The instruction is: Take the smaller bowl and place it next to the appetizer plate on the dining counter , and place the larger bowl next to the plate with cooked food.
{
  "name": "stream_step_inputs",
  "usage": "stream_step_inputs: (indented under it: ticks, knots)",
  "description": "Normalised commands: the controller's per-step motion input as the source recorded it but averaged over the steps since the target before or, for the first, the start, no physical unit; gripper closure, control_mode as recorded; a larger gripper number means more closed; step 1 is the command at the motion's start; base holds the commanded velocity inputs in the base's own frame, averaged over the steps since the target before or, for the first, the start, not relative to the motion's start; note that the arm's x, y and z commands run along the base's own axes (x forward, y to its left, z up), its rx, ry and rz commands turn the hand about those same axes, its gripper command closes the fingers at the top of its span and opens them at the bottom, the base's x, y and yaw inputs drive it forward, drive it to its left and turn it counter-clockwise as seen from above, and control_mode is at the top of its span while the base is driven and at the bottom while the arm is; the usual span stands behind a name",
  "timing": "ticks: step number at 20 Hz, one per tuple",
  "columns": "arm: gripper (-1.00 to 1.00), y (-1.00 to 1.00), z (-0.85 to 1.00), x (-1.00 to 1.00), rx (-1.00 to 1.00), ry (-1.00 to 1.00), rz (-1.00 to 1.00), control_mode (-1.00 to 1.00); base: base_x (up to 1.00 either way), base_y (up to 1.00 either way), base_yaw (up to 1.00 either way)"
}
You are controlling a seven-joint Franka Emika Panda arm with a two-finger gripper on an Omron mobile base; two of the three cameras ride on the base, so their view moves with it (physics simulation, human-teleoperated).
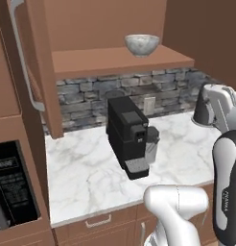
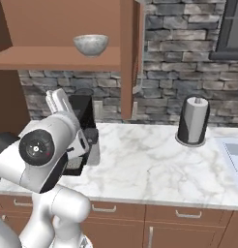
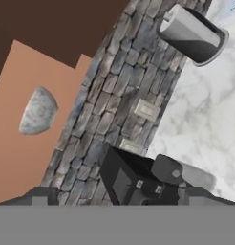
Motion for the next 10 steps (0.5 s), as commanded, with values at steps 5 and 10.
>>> stream_step_inputs:
  ticks: [5, 10]
  knots:
    - [-1.00, 0.00, 0.00, 0.00, 0.00, 0.00, 0.00, 1.00, 0.52, 0.71, 0.32]
    - [-1.00, 0.00, 0.00, 0.00, 0.00, 0.00, 0.00, 1.00, 0.20, 0.55, 0.25]
